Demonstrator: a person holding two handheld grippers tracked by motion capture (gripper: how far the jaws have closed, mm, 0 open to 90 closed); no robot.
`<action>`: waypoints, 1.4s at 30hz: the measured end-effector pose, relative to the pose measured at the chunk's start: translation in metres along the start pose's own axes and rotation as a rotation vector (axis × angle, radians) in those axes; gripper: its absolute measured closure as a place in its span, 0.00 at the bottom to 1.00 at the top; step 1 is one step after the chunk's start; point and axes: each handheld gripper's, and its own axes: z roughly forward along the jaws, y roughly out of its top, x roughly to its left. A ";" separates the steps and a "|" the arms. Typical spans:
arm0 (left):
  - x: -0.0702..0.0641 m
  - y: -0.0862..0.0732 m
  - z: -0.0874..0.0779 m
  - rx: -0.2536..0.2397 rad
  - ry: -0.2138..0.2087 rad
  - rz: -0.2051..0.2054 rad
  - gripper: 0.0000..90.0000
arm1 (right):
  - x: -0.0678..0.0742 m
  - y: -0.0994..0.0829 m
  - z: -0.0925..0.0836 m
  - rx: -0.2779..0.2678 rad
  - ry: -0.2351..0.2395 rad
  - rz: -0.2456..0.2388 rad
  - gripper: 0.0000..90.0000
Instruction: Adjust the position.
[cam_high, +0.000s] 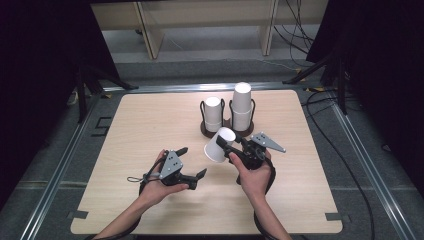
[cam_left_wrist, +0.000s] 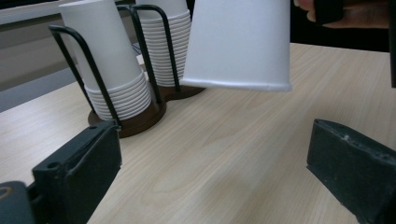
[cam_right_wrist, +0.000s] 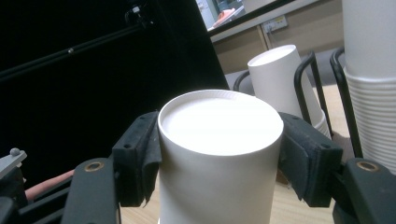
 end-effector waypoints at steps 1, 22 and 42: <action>-0.001 0.001 0.002 -0.002 -0.005 0.002 0.03 | -0.002 -0.001 0.000 -0.003 0.001 -0.011 0.38; -0.013 0.002 0.024 -0.003 -0.044 0.031 0.03 | -0.015 -0.005 -0.004 -0.004 -0.019 0.111 0.38; -0.016 0.002 0.040 -0.051 -0.051 0.068 0.03 | -0.027 -0.005 -0.010 -0.003 -0.039 0.258 0.38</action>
